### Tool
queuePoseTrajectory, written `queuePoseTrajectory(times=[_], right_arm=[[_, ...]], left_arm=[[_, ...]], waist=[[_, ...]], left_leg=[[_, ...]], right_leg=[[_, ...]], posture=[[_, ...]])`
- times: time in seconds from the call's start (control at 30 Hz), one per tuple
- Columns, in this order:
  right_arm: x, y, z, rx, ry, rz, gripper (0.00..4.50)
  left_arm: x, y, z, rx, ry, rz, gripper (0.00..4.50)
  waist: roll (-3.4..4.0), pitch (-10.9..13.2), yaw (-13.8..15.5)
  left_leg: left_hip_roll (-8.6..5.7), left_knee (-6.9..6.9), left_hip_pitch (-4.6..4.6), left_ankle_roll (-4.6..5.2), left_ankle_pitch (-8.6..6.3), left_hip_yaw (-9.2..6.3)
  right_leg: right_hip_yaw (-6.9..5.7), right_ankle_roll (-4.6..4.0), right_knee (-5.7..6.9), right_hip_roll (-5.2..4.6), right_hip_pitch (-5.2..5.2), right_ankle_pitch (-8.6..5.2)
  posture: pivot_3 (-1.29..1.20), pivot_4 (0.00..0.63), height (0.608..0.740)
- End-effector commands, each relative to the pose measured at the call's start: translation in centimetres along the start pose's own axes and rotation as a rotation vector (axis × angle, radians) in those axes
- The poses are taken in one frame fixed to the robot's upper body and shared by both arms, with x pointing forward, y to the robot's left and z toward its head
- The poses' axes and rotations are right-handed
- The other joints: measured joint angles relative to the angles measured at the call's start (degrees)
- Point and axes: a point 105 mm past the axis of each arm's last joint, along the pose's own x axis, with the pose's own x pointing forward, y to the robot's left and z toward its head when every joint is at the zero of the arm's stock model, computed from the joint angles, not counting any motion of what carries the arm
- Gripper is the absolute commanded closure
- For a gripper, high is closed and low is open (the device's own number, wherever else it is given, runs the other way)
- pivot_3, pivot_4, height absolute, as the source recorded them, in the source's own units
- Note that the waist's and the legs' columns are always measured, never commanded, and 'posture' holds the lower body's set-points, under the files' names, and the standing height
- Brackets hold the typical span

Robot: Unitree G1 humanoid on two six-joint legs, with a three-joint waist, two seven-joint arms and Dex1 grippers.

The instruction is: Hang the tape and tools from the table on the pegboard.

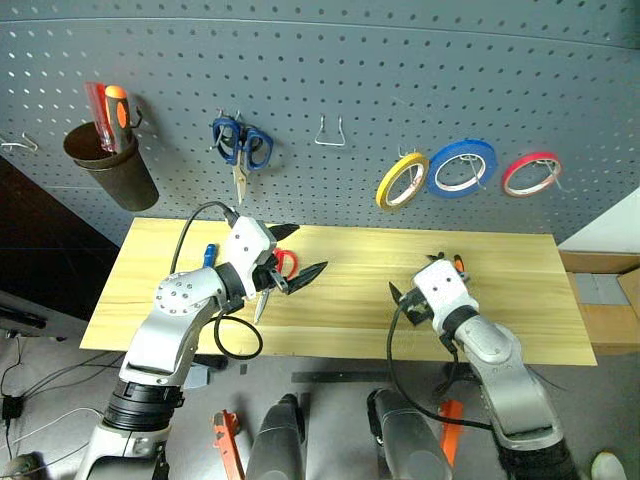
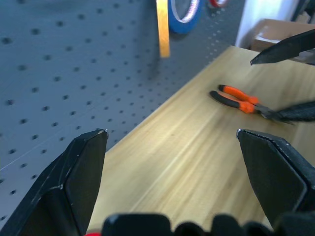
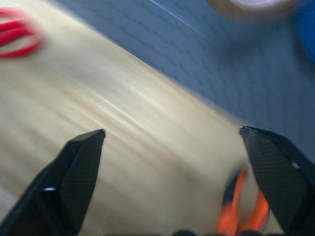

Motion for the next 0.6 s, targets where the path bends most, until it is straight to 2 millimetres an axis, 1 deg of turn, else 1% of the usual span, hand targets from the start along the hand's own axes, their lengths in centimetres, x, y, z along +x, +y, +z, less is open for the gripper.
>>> queuePoseTrajectory(times=[0.03,0.13,0.23,0.37,0.43,0.6], right_arm=[[1.0,-3.1,-1.5,0.159,0.158,-0.180,0.06],[2.4,-4.6,-2.6,0.264,0.236,-0.246,0.06],[3.8,-5.5,-3.1,0.297,0.272,-0.286,0.06],[5.3,-5.6,-4.2,0.348,0.332,-0.298,0.06],[5.8,-5.6,-4.7,0.356,0.351,-0.302,0.06],[6.6,-6.4,-5.5,0.378,0.380,-0.313,0.06]], left_arm=[[0.2,-0.2,0.4,0.047,-0.002,-0.040,0.00],[0.4,-0.4,0.2,0.049,0.003,-0.053,0.00],[0.6,-0.5,0.1,0.051,0.002,-0.061,0.00],[0.7,-0.7,0.0,0.053,0.003,-0.070,0.00],[0.8,-0.6,-0.1,0.055,0.004,-0.071,0.00],[0.7,-0.6,-0.2,0.055,0.006,-0.068,0.00]], waist=[[0.00,0.00,-0.01],[0.00,0.00,0.02],[0.00,0.00,0.02],[0.00,0.00,-0.02],[0.00,0.00,-0.04],[0.00,-0.01,-0.06]], left_leg=[[0.01,0.01,0.00,-0.03,0.03,0.01],[-0.03,0.01,0.00,-0.03,0.06,0.05],[-0.03,-0.10,0.00,-0.02,0.05,0.04],[-0.03,-0.13,-0.18,-0.01,0.04,0.08],[-0.03,-0.13,-0.30,-0.01,0.04,0.13],[-0.04,-0.08,-0.30,0.00,0.05,0.17]], right_leg=[[0.01,-0.03,-0.01,0.02,0.00,0.01],[0.04,-0.04,-0.02,0.00,0.00,0.03],[0.01,-0.05,-0.04,0.00,-0.01,0.03],[0.02,-0.06,-0.08,-0.01,-0.19,0.04],[0.06,-0.06,-0.03,-0.03,-0.37,0.04],[0.10,-0.08,0.02,-0.03,-0.38,0.06]], posture=[[-0.13,0.285,0.740],[-0.13,0.285,0.740],[-0.13,0.281,0.740],[-0.13,0.279,0.740],[-0.12,0.277,0.740],[-0.12,0.277,0.740]])
